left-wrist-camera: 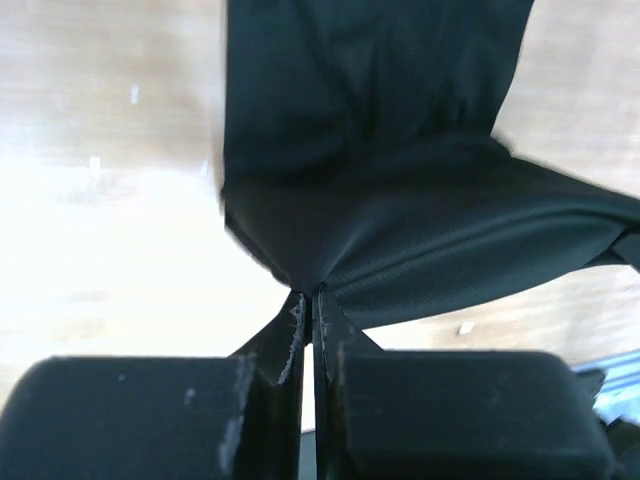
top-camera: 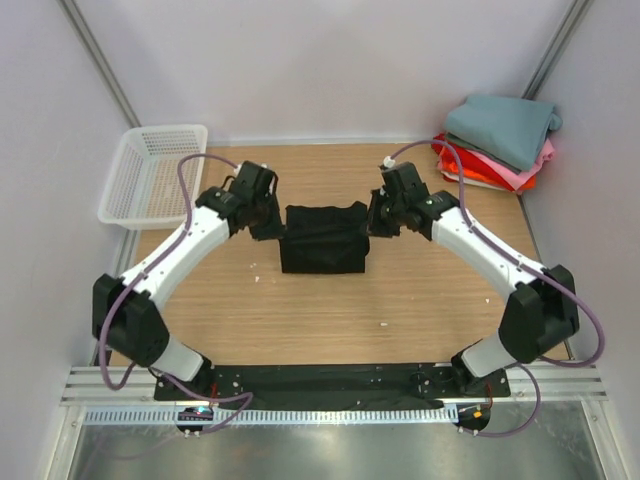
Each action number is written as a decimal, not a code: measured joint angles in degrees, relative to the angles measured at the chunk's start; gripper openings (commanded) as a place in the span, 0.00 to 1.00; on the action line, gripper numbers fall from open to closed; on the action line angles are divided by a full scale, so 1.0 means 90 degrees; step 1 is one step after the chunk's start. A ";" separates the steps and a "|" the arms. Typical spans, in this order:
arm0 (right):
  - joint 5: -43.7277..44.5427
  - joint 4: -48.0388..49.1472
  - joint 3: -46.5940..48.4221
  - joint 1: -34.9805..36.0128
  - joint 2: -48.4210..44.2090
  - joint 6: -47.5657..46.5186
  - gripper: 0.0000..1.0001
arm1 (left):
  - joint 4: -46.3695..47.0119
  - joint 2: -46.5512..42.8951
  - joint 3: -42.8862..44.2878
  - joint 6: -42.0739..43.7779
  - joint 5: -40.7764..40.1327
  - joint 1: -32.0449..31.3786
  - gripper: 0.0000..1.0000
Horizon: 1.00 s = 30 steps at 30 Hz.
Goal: Fold and stack the t-shirts
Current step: Fold the tshirt, then neatly place the folded tshirt to the corner
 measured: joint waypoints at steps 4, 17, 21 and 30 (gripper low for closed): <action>-0.0163 -0.0138 0.1066 -0.0483 0.1001 -0.0226 0.01 | -0.0231 0.1401 0.1586 0.0267 0.0457 0.0510 0.17; -0.1285 -0.0811 0.7308 -0.1933 0.6375 -0.0784 1.00 | -0.1022 0.7142 0.6929 0.0044 0.2302 0.2246 0.80; -0.1596 -0.0333 0.4860 -0.1984 0.5316 -0.0792 1.00 | -0.0755 0.5654 0.5107 0.0061 0.2251 0.2339 0.78; -0.2132 0.0525 0.3412 -0.2008 0.4901 -0.0923 0.98 | -0.0129 0.3946 0.3412 0.0505 0.2118 0.1889 0.74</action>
